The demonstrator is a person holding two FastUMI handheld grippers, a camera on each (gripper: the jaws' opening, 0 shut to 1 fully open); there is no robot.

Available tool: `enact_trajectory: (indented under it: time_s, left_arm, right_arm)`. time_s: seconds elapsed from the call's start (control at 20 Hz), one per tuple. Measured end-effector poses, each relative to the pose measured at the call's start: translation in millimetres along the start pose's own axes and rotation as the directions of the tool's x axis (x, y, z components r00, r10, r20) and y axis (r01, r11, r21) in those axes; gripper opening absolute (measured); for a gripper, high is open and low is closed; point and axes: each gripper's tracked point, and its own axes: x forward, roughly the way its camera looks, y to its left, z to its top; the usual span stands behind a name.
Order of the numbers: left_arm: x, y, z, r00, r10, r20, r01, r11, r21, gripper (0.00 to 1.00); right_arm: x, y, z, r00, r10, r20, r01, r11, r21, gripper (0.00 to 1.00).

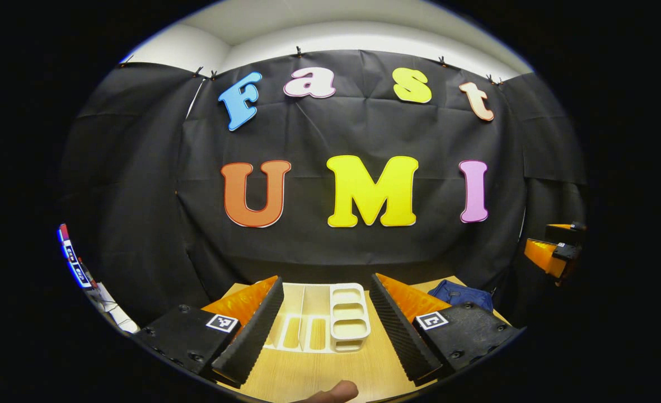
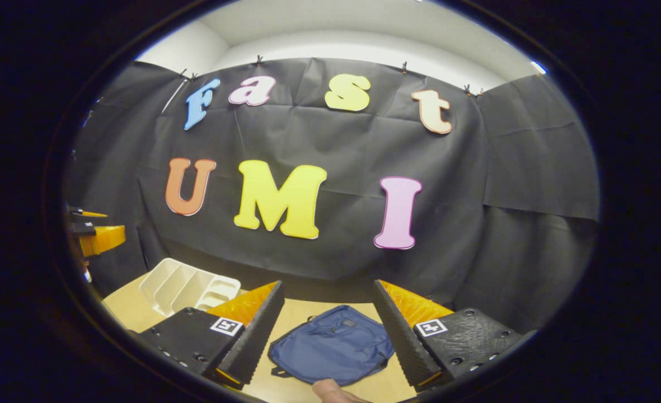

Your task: Open the schoolbag, grab two books from the bookshelf and put them into the schoolbag.

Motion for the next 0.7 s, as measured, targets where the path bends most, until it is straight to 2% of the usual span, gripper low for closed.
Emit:
enact_trajectory:
  time_s: [0.05,0.1,0.7]
  left_arm:
    - [1,1,1,1.000,0.000,0.004,0.000,1.000,-0.004,0.94]
    - [1,1,1,1.000,-0.003,0.006,0.003,1.000,-0.009,0.99]
    - [1,-2,-5,0.999,-0.034,0.012,0.034,0.999,-0.009,0.99]
  right_arm:
    - [0,0,2,1.000,-0.001,0.001,0.001,1.000,0.000,0.99]
    - [1,0,3,1.000,-0.003,0.006,0.003,1.000,0.001,0.98]
    - [4,0,-3,1.000,-0.007,-0.008,0.006,1.000,-0.019,0.96]
